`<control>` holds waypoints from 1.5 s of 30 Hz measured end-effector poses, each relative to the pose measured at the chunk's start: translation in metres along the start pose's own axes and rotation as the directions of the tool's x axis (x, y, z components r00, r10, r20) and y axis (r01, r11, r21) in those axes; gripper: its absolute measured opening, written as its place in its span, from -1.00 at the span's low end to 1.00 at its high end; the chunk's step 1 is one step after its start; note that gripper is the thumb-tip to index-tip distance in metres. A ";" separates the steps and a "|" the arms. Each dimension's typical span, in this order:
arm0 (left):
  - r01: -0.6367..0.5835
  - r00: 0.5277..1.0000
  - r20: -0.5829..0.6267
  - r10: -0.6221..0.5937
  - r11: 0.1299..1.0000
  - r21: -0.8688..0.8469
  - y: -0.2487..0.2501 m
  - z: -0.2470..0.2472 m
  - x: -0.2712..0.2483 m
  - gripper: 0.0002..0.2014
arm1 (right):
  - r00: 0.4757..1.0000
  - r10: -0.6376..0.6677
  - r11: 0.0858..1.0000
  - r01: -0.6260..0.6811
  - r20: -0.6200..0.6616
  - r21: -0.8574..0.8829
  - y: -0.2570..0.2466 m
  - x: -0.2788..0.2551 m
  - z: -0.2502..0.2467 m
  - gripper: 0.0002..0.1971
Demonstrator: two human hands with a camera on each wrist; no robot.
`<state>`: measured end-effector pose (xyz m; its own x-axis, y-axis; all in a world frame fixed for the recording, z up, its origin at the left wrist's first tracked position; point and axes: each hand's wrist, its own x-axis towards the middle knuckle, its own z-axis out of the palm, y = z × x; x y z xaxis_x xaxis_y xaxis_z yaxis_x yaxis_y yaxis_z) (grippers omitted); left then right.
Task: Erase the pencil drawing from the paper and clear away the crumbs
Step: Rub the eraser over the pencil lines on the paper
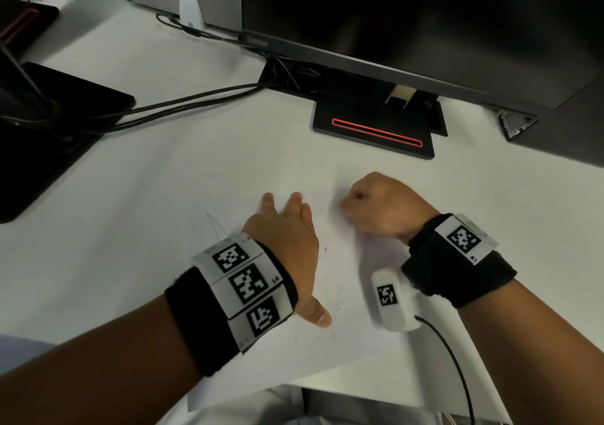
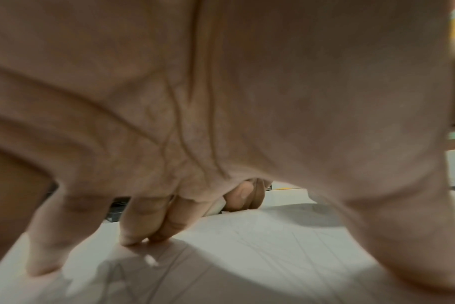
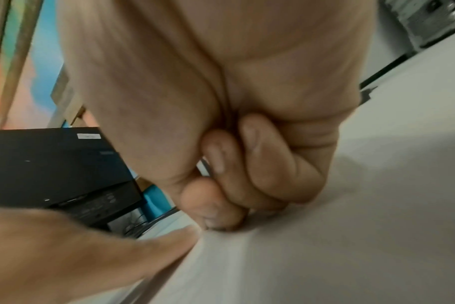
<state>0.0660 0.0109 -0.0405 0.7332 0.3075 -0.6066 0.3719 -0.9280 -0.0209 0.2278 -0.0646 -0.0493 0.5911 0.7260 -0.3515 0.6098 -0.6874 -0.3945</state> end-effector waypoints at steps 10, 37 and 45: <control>0.001 1.000 -0.013 -0.002 0.999 -0.048 -0.002 0.005 0.003 0.50 | 0.980 -0.133 0.991 0.136 0.149 -0.011 -0.021 -0.014 0.009 -0.59; -0.002 1.000 -0.010 0.003 1.000 0.025 -0.004 0.001 -0.007 0.47 | 0.998 0.064 0.998 -0.063 -0.020 0.028 -0.001 0.001 -0.004 -0.65; -0.067 0.998 0.023 0.066 0.997 0.044 -0.021 -0.007 -0.014 0.48 | 0.910 -0.001 0.249 -0.401 0.415 0.881 -0.018 -0.072 0.012 -0.76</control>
<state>0.0521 0.0279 -0.0264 0.7430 0.2406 -0.6246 0.2968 -0.9548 -0.0148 0.1685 -0.1043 -0.0269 0.3180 0.6695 -0.6713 -0.5507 -0.4460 -0.7056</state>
